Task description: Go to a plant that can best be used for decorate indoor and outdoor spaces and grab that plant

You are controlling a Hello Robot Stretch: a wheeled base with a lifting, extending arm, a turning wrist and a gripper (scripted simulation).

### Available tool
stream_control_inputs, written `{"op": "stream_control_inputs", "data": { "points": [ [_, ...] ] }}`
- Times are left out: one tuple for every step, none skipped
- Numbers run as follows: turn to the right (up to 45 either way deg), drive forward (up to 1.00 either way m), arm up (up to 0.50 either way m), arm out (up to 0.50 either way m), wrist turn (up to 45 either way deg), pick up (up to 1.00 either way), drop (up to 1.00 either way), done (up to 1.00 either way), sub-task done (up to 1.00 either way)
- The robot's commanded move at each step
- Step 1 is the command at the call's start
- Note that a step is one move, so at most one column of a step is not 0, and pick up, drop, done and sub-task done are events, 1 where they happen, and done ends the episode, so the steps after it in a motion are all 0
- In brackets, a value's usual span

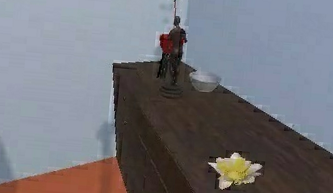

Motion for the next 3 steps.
{"op": "stream_control_inputs", "data": {
  "points": [
    [-45.0, 0.0, 0.0, 0.0, 0.0, 0.0, 0.0, 0.0, 0.0],
    [-18.0, 0.0, 0.0, 0.0, 0.0, 0.0, 0.0, 0.0, 0.0],
    [0.0, 0.0, 0.5, 0.0, 0.0, 0.0, 0.0, 0.0, 0.0]
  ]
}}
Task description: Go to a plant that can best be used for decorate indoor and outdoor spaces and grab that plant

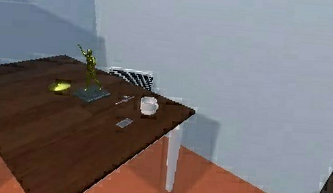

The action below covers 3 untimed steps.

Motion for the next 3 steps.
{"op": "stream_control_inputs", "data": {
  "points": [
    [0.0, 0.0, 0.38, 0.0, 0.0, 0.0, 0.0, 0.0, 0.0],
    [0.0, 0.0, 0.0, 0.16, 0.0, 0.0, 0.0, 0.0, 0.0],
    [0.0, 0.0, 0.0, 0.0, 45.0, 0.0, 0.0, 0.0, 0.0]
  ]
}}
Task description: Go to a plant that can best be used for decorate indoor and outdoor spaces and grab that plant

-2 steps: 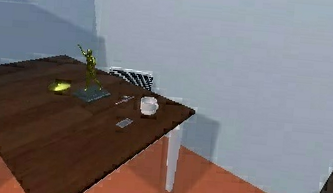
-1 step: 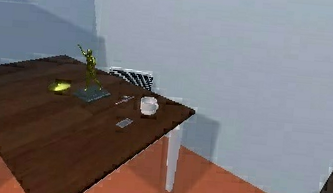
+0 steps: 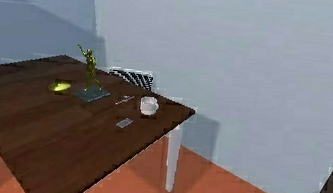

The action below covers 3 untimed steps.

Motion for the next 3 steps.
{"op": "stream_control_inputs", "data": {
  "points": [
    [0.0, 0.0, 0.0, 0.0, 45.0, 0.0, 0.0, 0.0, 0.0],
    [0.0, 0.0, 0.0, 0.0, 45.0, 0.0, 0.0, 0.0, 0.0],
    [0.0, 0.0, 0.0, 0.0, 21.0, 0.0, 0.0, 0.0, 0.0]
  ]
}}
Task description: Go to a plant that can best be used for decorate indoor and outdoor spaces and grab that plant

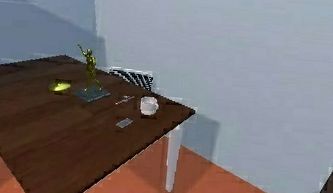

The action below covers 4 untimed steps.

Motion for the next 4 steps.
{"op": "stream_control_inputs", "data": {
  "points": [
    [0.0, 0.0, -0.06, 0.0, 0.0, 0.0, 0.0, 0.0, 0.0],
    [0.0, 0.0, 0.0, 0.0, 0.0, 1.0, 0.0, 0.0, 0.0],
    [0.0, 0.0, 0.06, 0.0, 0.0, 0.0, 0.0, 0.0, 0.0],
    [0.0, 0.0, 0.0, 0.0, 0.0, 0.0, 0.0, 1.0, 0.0]
  ]
}}
